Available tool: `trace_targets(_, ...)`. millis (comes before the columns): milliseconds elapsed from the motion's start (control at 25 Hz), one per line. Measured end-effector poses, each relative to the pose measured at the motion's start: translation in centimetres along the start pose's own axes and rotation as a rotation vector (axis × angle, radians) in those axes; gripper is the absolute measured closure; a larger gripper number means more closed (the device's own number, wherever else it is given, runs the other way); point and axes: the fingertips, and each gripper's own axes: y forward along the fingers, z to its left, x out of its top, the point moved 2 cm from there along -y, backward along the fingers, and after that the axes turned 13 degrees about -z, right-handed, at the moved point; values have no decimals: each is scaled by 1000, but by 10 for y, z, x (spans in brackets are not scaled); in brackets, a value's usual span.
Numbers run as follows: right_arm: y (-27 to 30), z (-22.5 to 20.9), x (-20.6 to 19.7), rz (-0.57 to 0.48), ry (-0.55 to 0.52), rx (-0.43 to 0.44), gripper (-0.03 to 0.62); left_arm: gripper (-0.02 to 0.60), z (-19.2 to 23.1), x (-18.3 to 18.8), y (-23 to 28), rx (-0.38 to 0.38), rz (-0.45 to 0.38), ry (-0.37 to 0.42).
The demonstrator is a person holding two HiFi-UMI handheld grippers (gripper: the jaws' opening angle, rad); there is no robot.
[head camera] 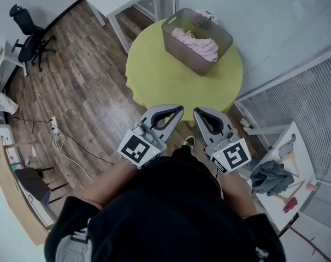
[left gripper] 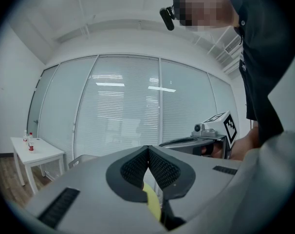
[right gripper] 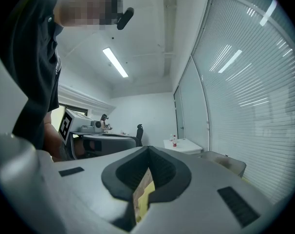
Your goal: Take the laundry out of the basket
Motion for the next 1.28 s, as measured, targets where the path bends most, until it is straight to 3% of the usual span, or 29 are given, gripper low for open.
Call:
trace_targets(760, 3, -123, -5, 11, 53, 138, 571, 578, 23, -21, 104, 147, 20, 36)
trace_targets(1080, 40, -165, -18, 39, 31, 139, 571, 578, 71, -33, 124, 183, 79, 52)
trace_targets(1280, 72, -191, -28, 67, 7, 119, 571, 578, 113, -41, 139, 165, 34, 34)
